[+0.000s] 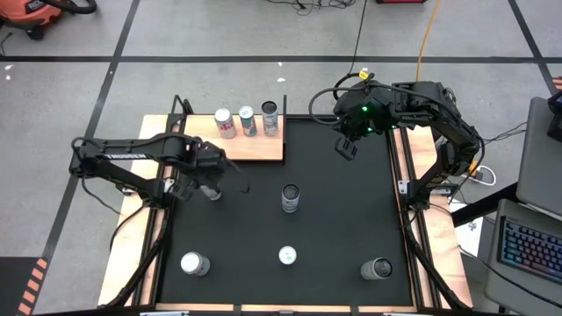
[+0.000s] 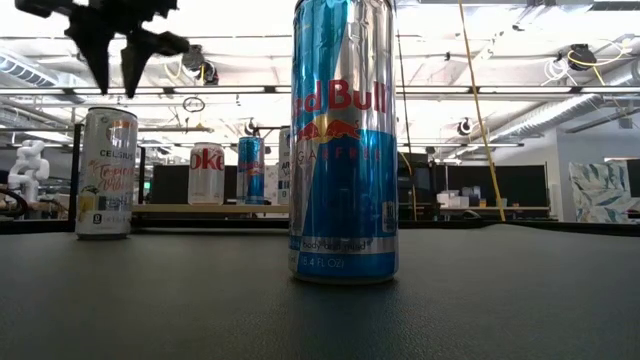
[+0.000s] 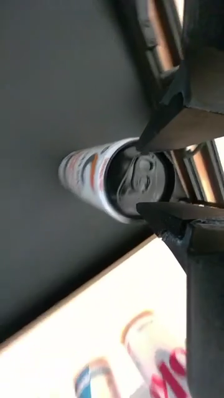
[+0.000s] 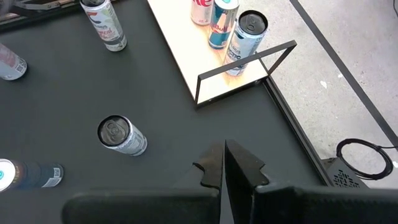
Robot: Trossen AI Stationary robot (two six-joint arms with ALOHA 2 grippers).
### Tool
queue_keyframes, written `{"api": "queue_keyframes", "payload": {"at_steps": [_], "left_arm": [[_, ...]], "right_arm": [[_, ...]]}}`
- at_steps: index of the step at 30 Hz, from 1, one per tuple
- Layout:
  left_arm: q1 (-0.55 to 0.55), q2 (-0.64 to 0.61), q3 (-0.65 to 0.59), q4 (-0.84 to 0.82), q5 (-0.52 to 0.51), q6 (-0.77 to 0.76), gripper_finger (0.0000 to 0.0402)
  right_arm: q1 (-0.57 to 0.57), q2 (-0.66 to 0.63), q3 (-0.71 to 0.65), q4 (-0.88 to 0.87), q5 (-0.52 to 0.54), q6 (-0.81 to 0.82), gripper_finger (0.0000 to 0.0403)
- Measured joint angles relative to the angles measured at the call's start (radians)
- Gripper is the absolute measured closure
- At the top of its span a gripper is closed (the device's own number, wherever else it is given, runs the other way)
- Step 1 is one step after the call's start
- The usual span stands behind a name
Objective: Place canned beverage on shelf
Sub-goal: Put the top white-yellow soda can on the shelf
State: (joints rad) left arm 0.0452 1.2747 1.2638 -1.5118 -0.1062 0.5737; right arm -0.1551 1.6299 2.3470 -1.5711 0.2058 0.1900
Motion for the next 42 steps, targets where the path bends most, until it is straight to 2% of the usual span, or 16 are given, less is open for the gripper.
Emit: {"api": "queue_keyframes", "payload": {"at_steps": [6, 19, 28, 32, 42], "left_arm": [[0.000, -0.001, 0.091, 0.026, -0.018, -0.020, 0.0272], [0.000, 0.005, 0.092, 0.103, -0.060, -0.131, 0.0272], [0.001, 0.006, 0.092, 0.168, -0.059, -0.275, 0.0270], [0.003, 0.006, 0.091, 0.168, -0.059, -0.336, 0.0253], [0.015, 0.006, 0.025, 0.164, -0.056, -0.329, 0.0191]], "right_arm": [[0.000, 0.000, 0.000, 0.000, 0.000, -0.010, 0.0403], [0.000, 0.000, 0.000, 0.000, 0.000, 0.006, 0.0403], [0.000, 0.000, 0.000, 0.000, 0.000, 0.007, 0.0403], [0.000, 0.000, 0.000, 0.000, 0.000, 0.007, 0.0403], [0.000, 0.000, 0.000, 0.000, 0.000, 0.007, 0.0403]]}}
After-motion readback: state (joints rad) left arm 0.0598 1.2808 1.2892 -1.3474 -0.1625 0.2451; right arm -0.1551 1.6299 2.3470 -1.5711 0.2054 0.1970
